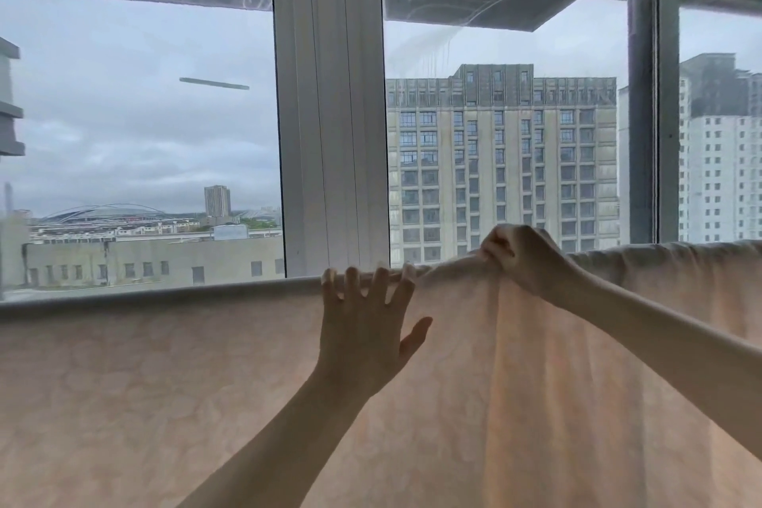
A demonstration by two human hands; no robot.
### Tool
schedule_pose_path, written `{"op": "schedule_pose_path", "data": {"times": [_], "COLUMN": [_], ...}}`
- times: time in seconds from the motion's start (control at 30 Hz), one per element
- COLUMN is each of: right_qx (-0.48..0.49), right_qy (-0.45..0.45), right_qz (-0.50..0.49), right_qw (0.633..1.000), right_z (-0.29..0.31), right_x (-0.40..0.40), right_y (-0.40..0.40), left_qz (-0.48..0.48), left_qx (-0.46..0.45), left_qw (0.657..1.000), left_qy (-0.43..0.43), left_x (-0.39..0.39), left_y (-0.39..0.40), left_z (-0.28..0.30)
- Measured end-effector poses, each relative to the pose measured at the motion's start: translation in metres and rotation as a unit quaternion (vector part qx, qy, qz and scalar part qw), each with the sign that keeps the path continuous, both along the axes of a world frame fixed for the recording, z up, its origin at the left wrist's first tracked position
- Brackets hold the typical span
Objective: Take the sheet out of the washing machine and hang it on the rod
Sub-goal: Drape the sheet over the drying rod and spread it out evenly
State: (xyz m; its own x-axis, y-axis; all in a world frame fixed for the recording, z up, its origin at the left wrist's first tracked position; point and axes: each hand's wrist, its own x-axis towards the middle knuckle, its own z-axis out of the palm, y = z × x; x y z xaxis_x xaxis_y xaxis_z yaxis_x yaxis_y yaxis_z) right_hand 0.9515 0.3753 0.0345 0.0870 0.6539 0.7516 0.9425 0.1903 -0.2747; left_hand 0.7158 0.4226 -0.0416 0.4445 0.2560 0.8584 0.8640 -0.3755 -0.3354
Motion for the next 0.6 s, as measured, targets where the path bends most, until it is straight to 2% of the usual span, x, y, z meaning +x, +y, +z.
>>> {"op": "schedule_pose_path", "data": {"times": [0.2, 0.3, 0.37, 0.53, 0.6], "right_qx": [-0.021, -0.026, 0.002, 0.064, 0.093], "right_qy": [0.042, -0.007, -0.006, 0.131, 0.151], "right_qz": [0.045, 0.054, 0.051, 0.054, 0.039], "right_qw": [0.998, 0.998, 0.999, 0.988, 0.983], "right_z": [-0.007, -0.013, -0.016, 0.001, -0.005], "right_x": [0.013, 0.014, 0.015, 0.027, 0.04], "right_y": [-0.02, -0.029, -0.028, -0.035, -0.043], "left_qz": [0.01, 0.01, 0.005, -0.002, -0.001], "left_qx": [-0.004, 0.003, 0.008, 0.014, 0.017], "left_qw": [1.0, 1.0, 1.0, 1.0, 1.0], "left_qy": [-0.003, -0.006, -0.01, -0.005, -0.005], "left_x": [-0.005, -0.004, -0.002, 0.0, -0.004], "left_y": [0.005, 0.008, 0.008, 0.005, 0.005], "left_z": [0.001, -0.001, -0.001, -0.001, -0.002]}}
